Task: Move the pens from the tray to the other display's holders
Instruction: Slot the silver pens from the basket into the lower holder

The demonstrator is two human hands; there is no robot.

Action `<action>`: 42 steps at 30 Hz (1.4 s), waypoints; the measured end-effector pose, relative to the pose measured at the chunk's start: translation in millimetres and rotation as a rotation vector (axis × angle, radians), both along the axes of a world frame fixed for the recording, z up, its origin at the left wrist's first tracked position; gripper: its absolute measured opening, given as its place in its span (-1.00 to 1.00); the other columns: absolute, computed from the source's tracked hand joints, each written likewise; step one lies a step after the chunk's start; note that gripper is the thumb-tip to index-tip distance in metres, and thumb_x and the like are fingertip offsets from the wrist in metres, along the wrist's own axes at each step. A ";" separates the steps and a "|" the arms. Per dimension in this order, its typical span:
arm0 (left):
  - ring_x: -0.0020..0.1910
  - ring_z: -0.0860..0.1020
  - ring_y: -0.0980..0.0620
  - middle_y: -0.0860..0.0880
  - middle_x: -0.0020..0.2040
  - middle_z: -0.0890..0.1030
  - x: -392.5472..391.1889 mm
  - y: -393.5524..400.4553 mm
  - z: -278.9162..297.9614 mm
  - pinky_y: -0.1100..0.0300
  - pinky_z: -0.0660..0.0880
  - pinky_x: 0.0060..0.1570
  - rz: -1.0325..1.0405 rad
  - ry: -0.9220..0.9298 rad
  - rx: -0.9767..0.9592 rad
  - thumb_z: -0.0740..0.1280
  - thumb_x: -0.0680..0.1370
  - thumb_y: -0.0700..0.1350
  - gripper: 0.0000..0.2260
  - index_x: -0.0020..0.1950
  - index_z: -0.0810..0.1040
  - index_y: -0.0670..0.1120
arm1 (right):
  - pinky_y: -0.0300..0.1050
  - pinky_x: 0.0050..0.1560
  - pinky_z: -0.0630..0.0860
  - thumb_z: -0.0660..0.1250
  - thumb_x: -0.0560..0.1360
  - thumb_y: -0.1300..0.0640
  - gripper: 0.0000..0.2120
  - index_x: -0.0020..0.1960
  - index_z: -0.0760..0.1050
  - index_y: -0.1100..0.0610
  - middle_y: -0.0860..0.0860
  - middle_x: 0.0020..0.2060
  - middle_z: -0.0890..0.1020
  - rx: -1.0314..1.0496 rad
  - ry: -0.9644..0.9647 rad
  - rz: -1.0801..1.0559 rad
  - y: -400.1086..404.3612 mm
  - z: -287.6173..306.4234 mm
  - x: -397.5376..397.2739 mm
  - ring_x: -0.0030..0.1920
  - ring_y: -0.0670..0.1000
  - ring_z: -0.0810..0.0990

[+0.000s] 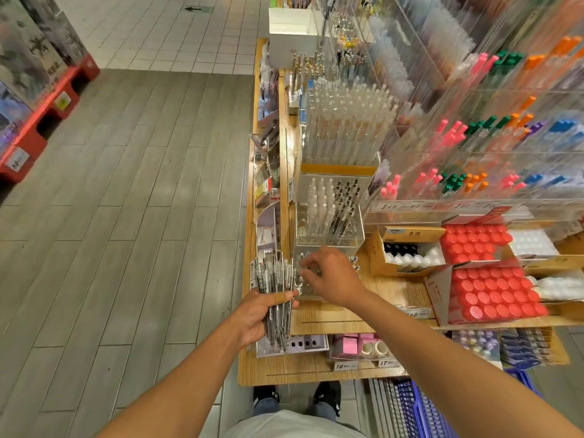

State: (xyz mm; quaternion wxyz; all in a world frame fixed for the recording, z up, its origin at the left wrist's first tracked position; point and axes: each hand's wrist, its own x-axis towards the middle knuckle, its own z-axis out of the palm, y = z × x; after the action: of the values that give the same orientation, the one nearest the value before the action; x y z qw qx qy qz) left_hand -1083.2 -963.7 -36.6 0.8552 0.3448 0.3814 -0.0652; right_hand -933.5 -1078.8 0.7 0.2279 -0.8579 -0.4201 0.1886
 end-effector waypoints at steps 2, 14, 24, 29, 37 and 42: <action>-0.09 0.71 -0.09 -0.23 0.07 0.70 0.5 -1.5 0.2 0.11 0.63 -0.32 -0.017 -0.033 -0.011 0.53 0.34 -0.27 -0.49 0.27 0.53 -0.30 | -0.05 0.04 0.56 0.35 0.55 0.01 -0.67 0.28 0.50 0.08 -0.04 -0.11 0.64 0.016 0.356 -0.059 2.6 9.8 1.3 -0.08 -0.05 0.62; -0.19 0.70 -0.06 -0.28 -0.03 0.70 -12.2 -6.9 -14.3 0.14 0.66 -0.23 0.089 0.062 0.012 0.49 0.37 -0.22 -0.67 0.07 0.66 -0.35 | -0.26 -0.16 0.58 0.35 0.54 0.18 -0.86 0.09 0.51 0.06 0.06 -0.05 0.61 0.236 0.538 -0.195 0.2 33.3 26.4 -0.06 0.01 0.62; -0.22 0.69 -0.08 -0.28 -0.09 0.69 -24.3 -4.5 -27.4 0.15 0.64 -0.27 0.175 0.122 0.005 0.37 0.56 -0.23 -0.77 0.13 0.62 -0.36 | -0.17 -0.18 0.54 0.34 0.54 0.14 -0.91 0.03 0.46 0.05 -0.14 -0.21 0.54 0.101 -0.020 0.152 -2.8 3.0 10.3 -0.21 -0.11 0.54; -0.20 0.69 -0.09 -0.27 -0.09 0.69 -22.7 -6.4 -26.7 0.15 0.63 -0.25 0.181 0.106 0.009 0.38 0.55 -0.24 -0.77 0.13 0.62 -0.36 | -0.13 -0.19 0.49 0.33 0.54 0.13 -0.91 0.01 0.46 0.10 -0.05 -0.18 0.55 0.094 -0.107 0.171 2.8 3.7 11.7 -0.18 -0.04 0.51; -0.19 0.70 -0.09 -0.29 -0.08 0.70 -19.4 -9.0 -25.6 0.15 0.62 -0.25 0.165 0.105 0.016 0.40 0.54 -0.24 -0.78 0.11 0.63 -0.36 | -0.08 -0.17 0.50 0.29 0.54 0.18 -0.96 -0.02 0.45 0.14 0.03 -0.14 0.57 0.068 -0.197 0.243 12.1 10.3 10.6 -0.18 0.02 0.52; -0.16 0.69 -0.10 -0.28 -0.05 0.69 -20.3 -10.1 -26.2 0.14 0.63 -0.22 0.165 0.092 0.006 0.42 0.53 -0.25 -0.74 0.15 0.60 -0.38 | -0.03 -0.19 0.51 0.30 0.50 0.28 -0.98 -0.08 0.46 0.19 0.07 -0.19 0.55 0.038 -0.247 0.306 13.7 8.6 7.8 -0.20 0.06 0.50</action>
State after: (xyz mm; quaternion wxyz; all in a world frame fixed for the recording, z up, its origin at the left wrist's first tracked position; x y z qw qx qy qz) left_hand -1103.5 -973.8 -62.7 0.8382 0.3115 0.4476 -0.0089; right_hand -925.7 -1065.1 9.3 0.1593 -0.7963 -0.5738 0.1064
